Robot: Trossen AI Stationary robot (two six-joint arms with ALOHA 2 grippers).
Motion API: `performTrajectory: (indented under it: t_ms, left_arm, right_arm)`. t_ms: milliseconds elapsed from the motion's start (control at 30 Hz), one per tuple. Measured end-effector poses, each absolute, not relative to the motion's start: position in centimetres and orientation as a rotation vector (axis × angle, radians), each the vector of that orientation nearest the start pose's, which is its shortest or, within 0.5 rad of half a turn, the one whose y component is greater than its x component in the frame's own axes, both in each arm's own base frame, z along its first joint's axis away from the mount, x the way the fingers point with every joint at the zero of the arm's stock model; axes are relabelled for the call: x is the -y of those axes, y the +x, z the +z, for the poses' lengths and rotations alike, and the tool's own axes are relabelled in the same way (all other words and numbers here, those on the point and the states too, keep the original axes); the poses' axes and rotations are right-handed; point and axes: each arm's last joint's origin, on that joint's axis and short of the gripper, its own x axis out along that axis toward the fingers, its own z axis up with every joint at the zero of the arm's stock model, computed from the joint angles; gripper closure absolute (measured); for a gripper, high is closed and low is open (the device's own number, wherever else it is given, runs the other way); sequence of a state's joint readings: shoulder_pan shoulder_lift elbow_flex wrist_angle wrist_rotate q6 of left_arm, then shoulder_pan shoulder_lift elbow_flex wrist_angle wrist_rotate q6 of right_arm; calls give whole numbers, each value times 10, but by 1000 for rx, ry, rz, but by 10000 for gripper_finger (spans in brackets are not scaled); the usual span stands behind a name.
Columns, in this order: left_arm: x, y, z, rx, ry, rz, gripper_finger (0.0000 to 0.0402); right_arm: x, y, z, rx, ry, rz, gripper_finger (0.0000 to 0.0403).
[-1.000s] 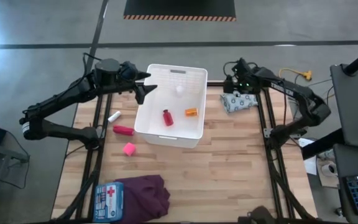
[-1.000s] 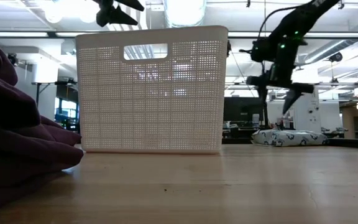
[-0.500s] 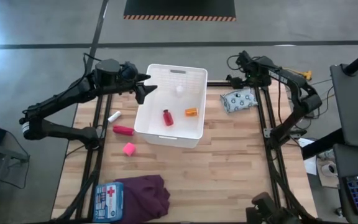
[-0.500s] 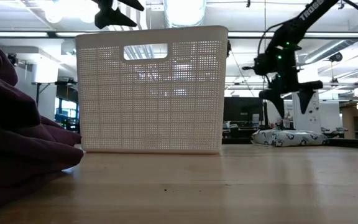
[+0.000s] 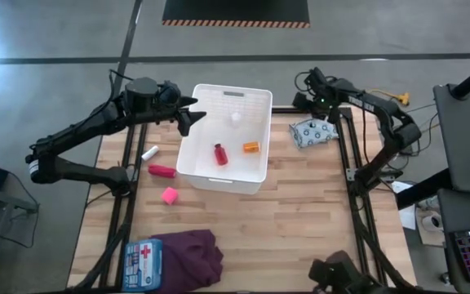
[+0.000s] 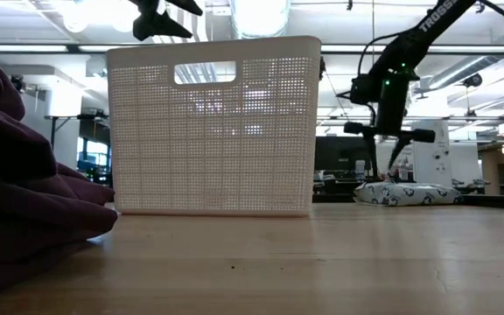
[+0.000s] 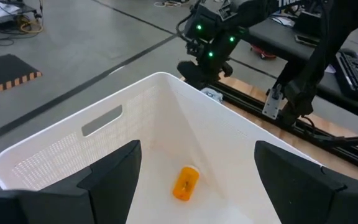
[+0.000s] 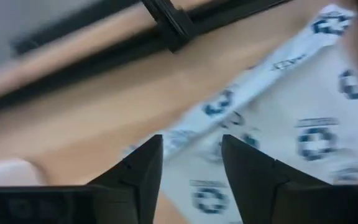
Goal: Pick & place medical supplies in basket/bin
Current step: Put the mailer bag into the white bin
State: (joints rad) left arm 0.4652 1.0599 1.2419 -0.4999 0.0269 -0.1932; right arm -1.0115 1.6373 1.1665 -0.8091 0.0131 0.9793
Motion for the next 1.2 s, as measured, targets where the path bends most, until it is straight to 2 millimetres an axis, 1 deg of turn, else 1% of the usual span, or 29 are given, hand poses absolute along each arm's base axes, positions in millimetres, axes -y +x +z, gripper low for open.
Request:
performTrajectory:
  t_ms: [67,167,200,267,333,467,533,633,767,867,933,1033,1100,1167,1200]
  left_arm:
    - [-95,191,407,-269,-264,464,106]
    - [-95,191,407,-274,-240,460,106]
    - [-95,191,407,-276,-233,458,106]
    - [-95,191,407,-279,-221,457,106]
    - [-95,191,407,-283,-204,454,106]
    - [-95,191,407,-289,-180,450,106]
    - [-95,191,407,-291,-179,450,106]
    - [-95,190,406,-293,-179,450,106]
    - [-95,190,406,-293,-178,450,106]
    - [-95,190,406,-298,-157,447,106]
    - [-95,191,407,-296,-154,446,106]
    - [-95,191,407,-293,-152,446,106]
    - [-95,191,408,-287,-151,446,106]
    - [-95,191,410,-265,-146,440,106]
    - [-95,192,411,-249,-144,424,106]
  right_arm:
    - [265,170,218,-623,1417,-1436,253]
    - [265,175,223,-624,1309,-1489,252]
    - [266,176,223,-631,1296,-1491,251]
    - [270,175,216,-648,1324,-1498,255]
    - [274,175,204,-684,1367,-1498,264]
    - [273,183,178,-820,1425,-1468,291]
    - [272,187,175,-845,1431,-1439,304]
    - [264,196,176,-882,1399,-1408,320]
    - [237,206,184,-1029,1363,-1349,332]
    - [212,210,188,-1161,1333,-1327,331]
    - [193,217,193,-1202,1296,-1282,327]
    - [158,230,209,-1194,1264,-1178,323]
    - [134,233,219,-1170,1243,-1143,321]
    - [112,228,232,-1121,1208,-1173,321]
    - [101,222,238,-1095,1187,-1210,322]
